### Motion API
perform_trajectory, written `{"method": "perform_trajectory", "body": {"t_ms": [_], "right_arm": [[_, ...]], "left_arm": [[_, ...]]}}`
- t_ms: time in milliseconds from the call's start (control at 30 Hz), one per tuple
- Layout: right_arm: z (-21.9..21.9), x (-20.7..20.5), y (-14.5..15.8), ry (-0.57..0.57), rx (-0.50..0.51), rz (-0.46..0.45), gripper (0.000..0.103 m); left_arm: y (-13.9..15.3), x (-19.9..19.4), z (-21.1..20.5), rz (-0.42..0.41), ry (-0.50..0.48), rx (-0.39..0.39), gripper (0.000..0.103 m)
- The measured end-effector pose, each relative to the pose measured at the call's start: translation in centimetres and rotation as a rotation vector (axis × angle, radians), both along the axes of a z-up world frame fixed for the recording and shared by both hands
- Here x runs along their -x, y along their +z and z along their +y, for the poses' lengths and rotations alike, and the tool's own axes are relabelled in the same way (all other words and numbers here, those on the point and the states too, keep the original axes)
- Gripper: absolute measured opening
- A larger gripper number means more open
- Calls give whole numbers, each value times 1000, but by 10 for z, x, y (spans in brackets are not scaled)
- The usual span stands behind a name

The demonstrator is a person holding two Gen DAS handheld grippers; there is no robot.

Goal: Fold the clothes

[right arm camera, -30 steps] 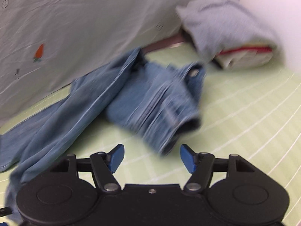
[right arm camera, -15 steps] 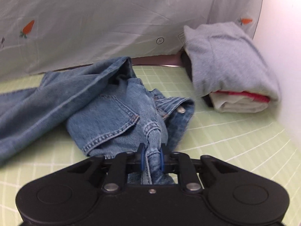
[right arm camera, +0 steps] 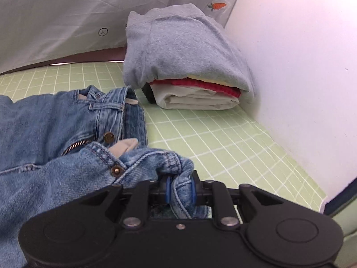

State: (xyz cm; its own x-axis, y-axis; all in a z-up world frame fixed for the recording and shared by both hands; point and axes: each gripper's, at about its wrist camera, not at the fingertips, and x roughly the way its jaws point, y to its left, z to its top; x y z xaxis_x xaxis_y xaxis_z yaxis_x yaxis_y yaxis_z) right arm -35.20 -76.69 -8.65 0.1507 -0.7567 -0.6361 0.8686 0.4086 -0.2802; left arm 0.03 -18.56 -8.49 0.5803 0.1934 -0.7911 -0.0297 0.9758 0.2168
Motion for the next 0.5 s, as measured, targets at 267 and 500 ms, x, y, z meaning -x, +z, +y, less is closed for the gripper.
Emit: {"method": "perform_trajectory", "body": {"t_ms": [267,500], "right_arm": [[15,35,16,-175,-141,-223,49],[44,22,10,-202,-230,-274,54]], "left_arm": [[8,61,34,-29,168,80,86],[-17,103,64,54,403,311,86]]}}
